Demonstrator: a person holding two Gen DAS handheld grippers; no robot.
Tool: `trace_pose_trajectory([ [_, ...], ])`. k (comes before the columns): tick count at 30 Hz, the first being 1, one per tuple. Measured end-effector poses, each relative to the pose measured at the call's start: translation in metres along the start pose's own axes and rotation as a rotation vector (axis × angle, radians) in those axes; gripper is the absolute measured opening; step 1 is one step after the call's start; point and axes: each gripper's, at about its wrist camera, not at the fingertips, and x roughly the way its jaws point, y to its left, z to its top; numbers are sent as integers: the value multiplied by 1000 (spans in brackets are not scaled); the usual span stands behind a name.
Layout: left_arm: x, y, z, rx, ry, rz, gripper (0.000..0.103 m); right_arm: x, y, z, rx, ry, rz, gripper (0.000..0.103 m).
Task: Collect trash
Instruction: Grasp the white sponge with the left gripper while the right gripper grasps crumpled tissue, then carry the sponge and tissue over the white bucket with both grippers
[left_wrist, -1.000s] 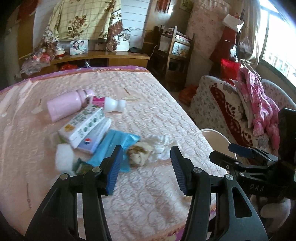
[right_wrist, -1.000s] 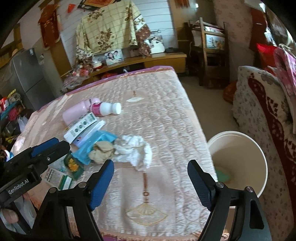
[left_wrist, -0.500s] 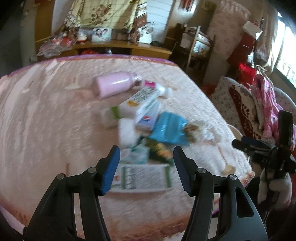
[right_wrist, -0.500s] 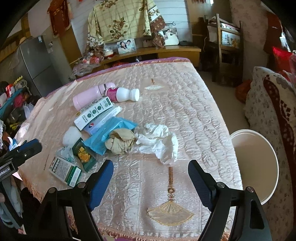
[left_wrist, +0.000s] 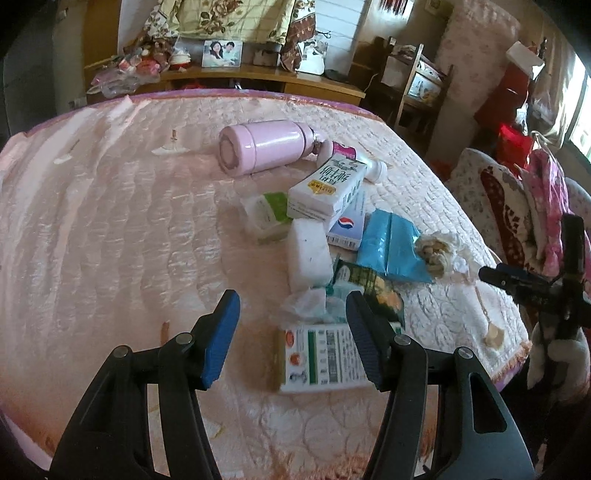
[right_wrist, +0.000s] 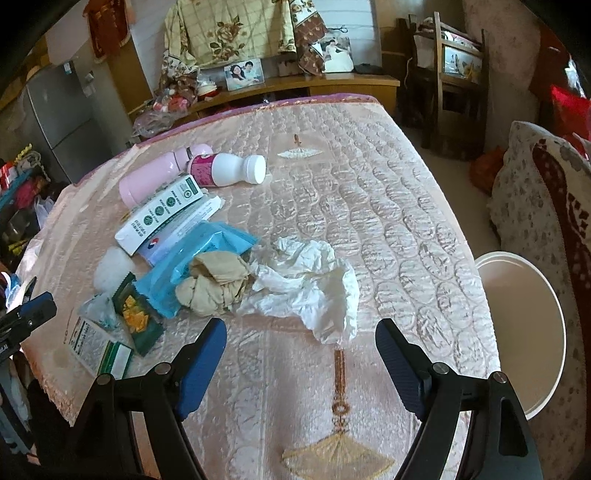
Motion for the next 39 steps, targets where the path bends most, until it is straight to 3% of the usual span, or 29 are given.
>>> trace_pose_trajectory([
  [15, 68, -14, 36, 38, 88, 15, 58, 47, -11, 25, -42, 52, -35, 80],
  [17, 74, -13, 36, 38, 91, 9, 58, 54, -13, 26, -45, 62, -25, 71],
  [19, 78, -13, 37, 41, 96, 11, 57, 59, -13, 26, -37, 70, 9, 54],
  [20, 80, -11, 37, 38, 97, 7, 50, 58, -12, 26, -44, 51, 8, 52],
  [21, 82, -10, 38, 32, 100, -1, 35, 58, -11, 26, -49, 51, 17, 42],
  [22, 84, -8, 38, 23, 108, -4, 28, 58, -11, 25, -50, 51, 24, 34],
  [25, 80, -4, 39, 5, 102, -13, 26, 48, -10, 24, -58, 25, 22, 19],
  [32, 39, -1, 52, -4, 17, -15, 26, -1, -18, 25, -37, -68, 39, 18],
  [39, 10, -33, 56, 37, -18, -95, 26, -38, -24, 22, -29, -129, 49, 18],
])
